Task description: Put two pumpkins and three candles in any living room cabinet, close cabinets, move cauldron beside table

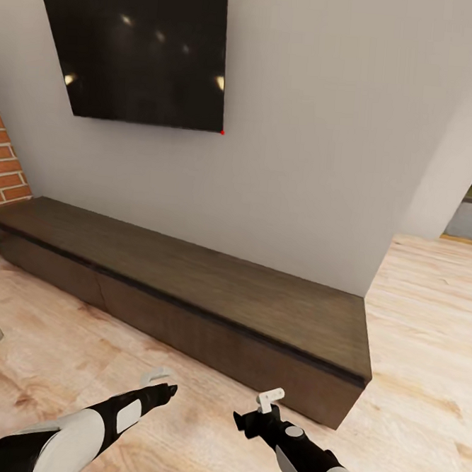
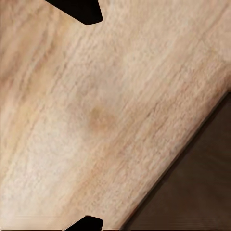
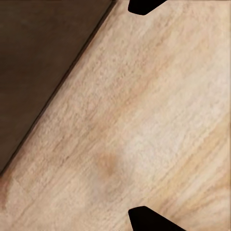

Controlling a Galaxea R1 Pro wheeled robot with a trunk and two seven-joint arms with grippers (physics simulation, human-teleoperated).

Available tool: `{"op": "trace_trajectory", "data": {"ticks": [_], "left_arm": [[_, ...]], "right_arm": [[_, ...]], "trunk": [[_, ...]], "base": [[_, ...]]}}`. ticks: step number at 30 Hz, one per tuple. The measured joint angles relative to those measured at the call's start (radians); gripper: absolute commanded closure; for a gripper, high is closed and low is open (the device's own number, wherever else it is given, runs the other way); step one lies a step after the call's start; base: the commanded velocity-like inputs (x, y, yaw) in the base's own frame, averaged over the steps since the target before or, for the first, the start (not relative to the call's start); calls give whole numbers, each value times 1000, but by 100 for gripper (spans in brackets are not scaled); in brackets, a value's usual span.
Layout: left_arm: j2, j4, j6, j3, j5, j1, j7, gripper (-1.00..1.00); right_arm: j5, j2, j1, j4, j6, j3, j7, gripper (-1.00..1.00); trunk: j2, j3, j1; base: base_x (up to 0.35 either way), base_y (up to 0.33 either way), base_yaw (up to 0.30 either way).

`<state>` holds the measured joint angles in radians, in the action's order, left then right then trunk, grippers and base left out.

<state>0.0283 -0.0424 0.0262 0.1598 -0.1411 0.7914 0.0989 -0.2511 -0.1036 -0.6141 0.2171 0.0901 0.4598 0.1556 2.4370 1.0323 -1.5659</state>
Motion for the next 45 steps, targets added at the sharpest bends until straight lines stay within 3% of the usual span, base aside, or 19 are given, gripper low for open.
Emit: {"op": "trace_trajectory", "data": {"ticks": [5,10,12,22,45], "left_arm": [[1,1,1,-1,-29,-16,-2,-100],[1,1,2,-4,-99,-26,0,-100],[2,2,2,-5,-109,-27,0,-100],[4,3,3,-4,-119,-28,-2,-100],[6,2,22,-4,-120,-28,-4,-100]], "right_arm": [[-1,2,1,-2,-15,-1,6,-100],[4,4,32,-3,-16,0,13,-100],[16,4,37,-4,-16,0,13,-100],[158,2,43,-4,-19,-1,1,-100],[174,4,43,-4,-17,-3,3,-100]], "trunk": [[-35,-16,19],[-70,-31,38],[-84,-38,46],[-154,-69,84],[-315,-146,173]], "base": [[0,0,1],[0,0,0],[0,0,0],[0,0,68],[0,0,286]]}}
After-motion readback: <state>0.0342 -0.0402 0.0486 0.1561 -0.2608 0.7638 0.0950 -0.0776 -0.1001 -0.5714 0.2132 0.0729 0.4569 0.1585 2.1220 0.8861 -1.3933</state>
